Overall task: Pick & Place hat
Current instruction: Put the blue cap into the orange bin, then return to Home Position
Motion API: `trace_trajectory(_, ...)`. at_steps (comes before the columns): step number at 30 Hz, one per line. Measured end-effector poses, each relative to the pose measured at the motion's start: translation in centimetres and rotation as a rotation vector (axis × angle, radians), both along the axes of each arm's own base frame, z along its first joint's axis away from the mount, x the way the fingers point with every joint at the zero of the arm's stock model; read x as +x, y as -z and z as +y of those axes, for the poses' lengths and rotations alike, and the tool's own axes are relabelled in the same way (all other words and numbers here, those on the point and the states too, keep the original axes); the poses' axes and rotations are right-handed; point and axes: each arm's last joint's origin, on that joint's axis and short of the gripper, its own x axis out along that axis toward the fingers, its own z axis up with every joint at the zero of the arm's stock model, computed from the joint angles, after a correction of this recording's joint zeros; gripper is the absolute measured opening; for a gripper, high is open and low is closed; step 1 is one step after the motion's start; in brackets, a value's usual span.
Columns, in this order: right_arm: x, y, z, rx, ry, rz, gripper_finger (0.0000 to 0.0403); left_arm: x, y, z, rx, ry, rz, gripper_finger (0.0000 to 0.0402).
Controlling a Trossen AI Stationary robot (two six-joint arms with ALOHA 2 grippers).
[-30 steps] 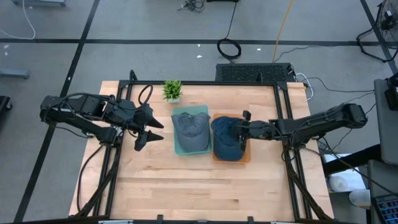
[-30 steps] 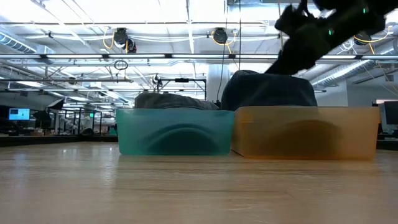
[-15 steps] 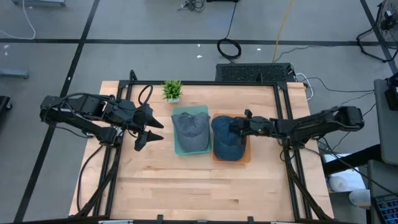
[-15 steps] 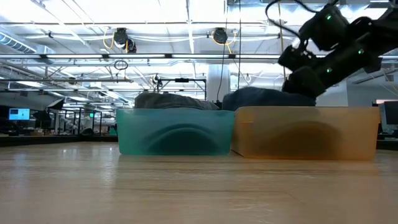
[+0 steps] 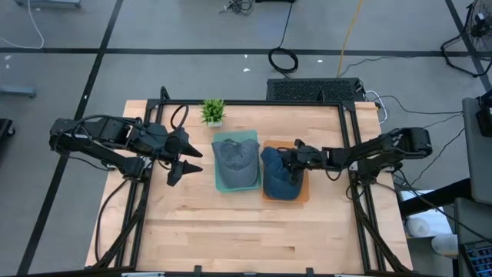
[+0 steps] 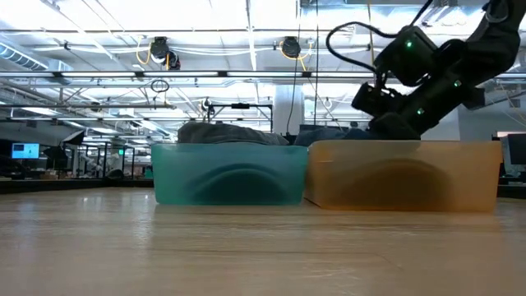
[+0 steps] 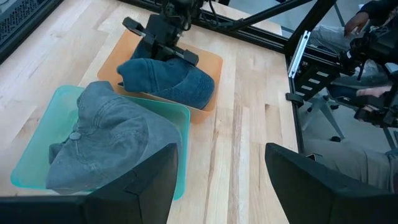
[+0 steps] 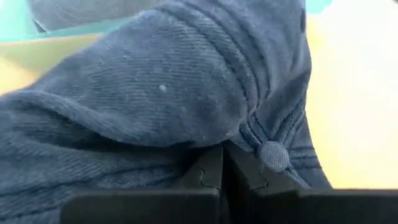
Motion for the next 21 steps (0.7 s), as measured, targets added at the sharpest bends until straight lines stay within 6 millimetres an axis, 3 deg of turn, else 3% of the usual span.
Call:
trace_trajectory(7, 0.0, -3.7, 0.0, -0.105, -0.029, -0.092, 0.0000, 0.0, 0.0, 0.0, -0.020, -0.014, 0.002, 0.0250)
trace_trajectory(21, -3.0, -10.2, 0.2, -0.175, -0.016, -0.343, 0.0000, 0.0, 0.0, 0.2, 0.034, -0.028, -0.010, 0.0250)
